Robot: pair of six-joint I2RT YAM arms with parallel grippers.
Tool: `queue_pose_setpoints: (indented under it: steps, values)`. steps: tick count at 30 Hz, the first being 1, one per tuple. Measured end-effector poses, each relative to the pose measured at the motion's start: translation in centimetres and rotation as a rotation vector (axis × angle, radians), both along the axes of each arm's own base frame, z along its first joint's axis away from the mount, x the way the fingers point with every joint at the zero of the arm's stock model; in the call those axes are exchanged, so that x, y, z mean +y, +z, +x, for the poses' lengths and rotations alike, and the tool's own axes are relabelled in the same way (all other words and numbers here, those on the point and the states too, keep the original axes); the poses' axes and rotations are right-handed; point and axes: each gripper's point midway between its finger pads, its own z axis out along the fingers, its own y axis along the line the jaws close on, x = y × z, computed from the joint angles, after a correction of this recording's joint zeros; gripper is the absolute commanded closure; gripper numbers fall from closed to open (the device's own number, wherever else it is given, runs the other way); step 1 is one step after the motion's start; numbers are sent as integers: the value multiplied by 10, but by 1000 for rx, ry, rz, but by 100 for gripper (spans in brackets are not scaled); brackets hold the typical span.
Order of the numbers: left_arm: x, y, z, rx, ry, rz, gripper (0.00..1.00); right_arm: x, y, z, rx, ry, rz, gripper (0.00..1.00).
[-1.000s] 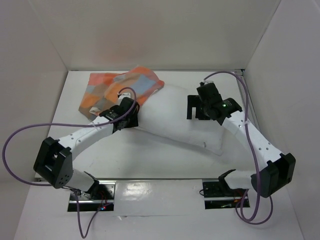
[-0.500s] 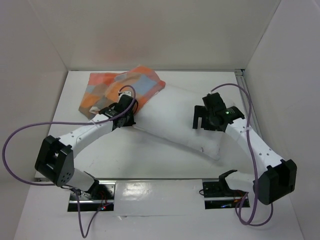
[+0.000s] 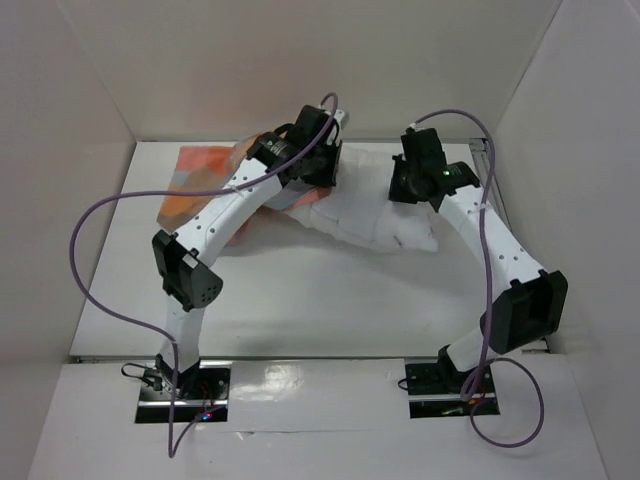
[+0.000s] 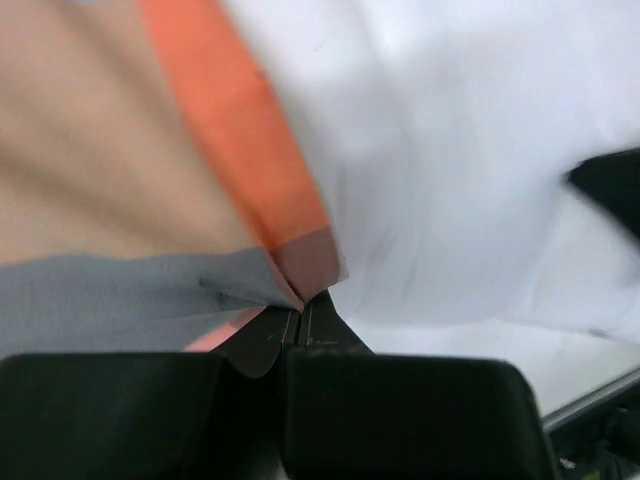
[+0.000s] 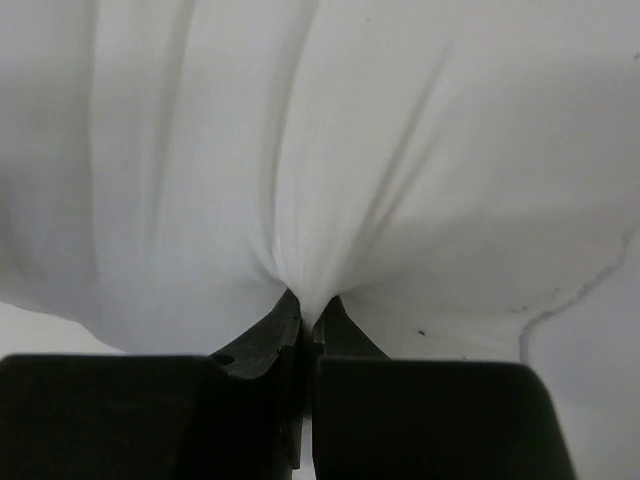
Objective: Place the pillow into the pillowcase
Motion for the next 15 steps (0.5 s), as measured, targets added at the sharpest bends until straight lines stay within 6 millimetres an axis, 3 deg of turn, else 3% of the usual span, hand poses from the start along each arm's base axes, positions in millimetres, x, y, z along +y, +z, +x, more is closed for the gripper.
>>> queue_pose_setpoints:
  steps: [3, 5, 8, 12, 15]
  values:
    - [-23, 18, 7, -6, -69, -64, 100, 8, 20, 3, -67, -7, 28, 100]
    - [-30, 17, -1, 30, -113, -89, 100, 19, 14, -10, -64, -4, 44, 100]
    - [-25, -4, -16, 103, -136, -76, 100, 35, -20, -42, 13, 15, 66, 100]
    - [-4, -51, -47, 222, -138, -11, 100, 49, -64, -82, 117, 29, 99, 100]
    - [13, -67, -71, 266, -132, 44, 74, 50, -64, -94, 109, 25, 118, 100]
